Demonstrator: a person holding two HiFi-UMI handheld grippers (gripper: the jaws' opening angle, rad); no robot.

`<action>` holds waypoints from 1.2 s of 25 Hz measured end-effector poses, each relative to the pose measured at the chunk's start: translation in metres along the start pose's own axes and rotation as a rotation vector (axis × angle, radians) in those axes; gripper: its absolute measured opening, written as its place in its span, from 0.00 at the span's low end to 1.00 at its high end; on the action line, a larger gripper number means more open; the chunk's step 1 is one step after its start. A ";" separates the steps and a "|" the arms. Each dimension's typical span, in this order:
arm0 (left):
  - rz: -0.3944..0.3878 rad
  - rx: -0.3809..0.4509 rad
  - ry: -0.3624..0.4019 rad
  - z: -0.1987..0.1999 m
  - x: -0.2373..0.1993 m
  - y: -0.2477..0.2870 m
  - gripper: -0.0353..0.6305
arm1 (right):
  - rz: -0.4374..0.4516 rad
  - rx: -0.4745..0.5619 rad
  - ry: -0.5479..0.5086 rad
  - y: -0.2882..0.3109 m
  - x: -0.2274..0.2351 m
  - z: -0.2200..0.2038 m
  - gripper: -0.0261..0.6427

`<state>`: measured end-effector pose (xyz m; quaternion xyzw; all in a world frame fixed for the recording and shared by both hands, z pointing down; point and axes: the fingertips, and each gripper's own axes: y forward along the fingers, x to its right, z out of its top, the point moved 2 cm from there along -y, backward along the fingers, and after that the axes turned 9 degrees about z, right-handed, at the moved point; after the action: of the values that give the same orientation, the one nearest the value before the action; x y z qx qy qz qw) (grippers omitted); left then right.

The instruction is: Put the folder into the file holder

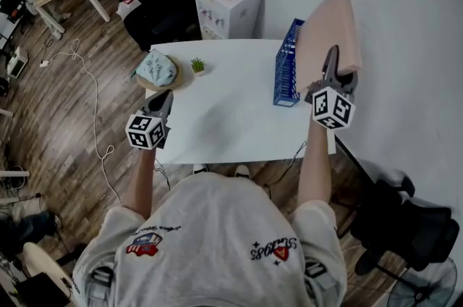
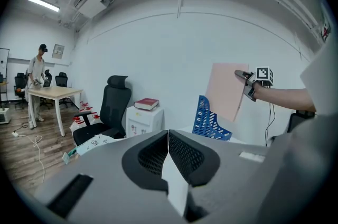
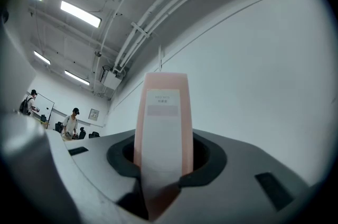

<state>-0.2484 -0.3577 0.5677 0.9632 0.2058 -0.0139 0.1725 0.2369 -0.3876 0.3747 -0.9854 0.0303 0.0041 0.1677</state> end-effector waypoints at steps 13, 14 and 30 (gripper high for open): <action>0.067 -0.032 -0.006 -0.014 -0.010 -0.008 0.06 | -0.014 -0.036 -0.076 0.001 -0.015 -0.060 0.28; 0.069 -0.033 -0.007 -0.015 -0.010 -0.008 0.06 | -0.016 -0.041 -0.076 0.001 -0.015 -0.065 0.28; 0.091 -0.046 -0.022 -0.022 -0.013 -0.008 0.06 | -0.006 -0.157 -0.062 0.000 -0.015 -0.121 0.30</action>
<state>-0.2649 -0.3486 0.5866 0.9671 0.1602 -0.0118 0.1974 0.2221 -0.4268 0.4893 -0.9950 0.0218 0.0364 0.0907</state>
